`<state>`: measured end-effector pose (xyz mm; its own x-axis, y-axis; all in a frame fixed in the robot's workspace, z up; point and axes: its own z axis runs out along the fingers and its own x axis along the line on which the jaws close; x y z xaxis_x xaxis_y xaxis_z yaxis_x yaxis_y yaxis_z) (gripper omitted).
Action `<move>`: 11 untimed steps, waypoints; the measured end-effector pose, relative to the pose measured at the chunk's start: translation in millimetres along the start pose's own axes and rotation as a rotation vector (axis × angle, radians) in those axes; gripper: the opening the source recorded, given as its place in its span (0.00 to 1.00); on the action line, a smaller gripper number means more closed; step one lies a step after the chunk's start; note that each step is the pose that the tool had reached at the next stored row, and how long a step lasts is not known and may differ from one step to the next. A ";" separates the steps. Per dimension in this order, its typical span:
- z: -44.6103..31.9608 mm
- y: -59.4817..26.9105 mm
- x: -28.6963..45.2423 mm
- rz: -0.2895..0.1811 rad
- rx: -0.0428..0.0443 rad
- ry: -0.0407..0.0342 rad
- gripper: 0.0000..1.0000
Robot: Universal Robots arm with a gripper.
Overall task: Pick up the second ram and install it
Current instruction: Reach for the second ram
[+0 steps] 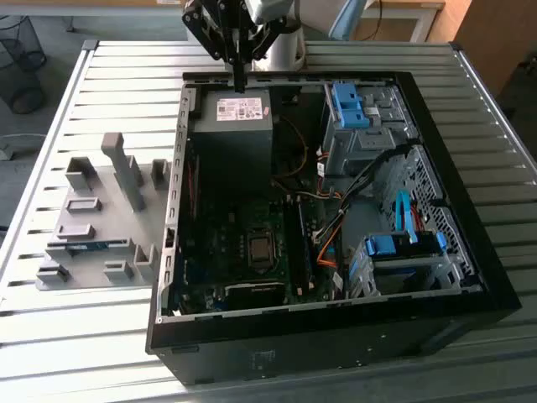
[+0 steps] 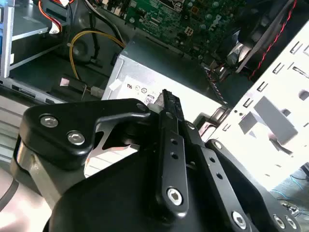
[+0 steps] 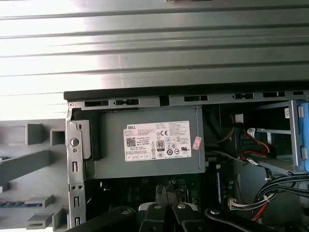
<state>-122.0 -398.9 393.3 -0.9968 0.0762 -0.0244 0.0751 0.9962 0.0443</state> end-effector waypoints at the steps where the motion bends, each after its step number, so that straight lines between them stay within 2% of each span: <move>1: 0.0 0.0 0.0 0.000 0.0000 0.0000 0.10; 6: -0.1 0.0 0.4 0.000 0.0001 0.0001 0.10; 11: 0.0 -0.3 4.1 0.000 0.0000 0.0000 0.10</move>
<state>-126.1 -398.9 393.2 -0.9968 0.0762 -0.0245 0.0751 0.9962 0.0444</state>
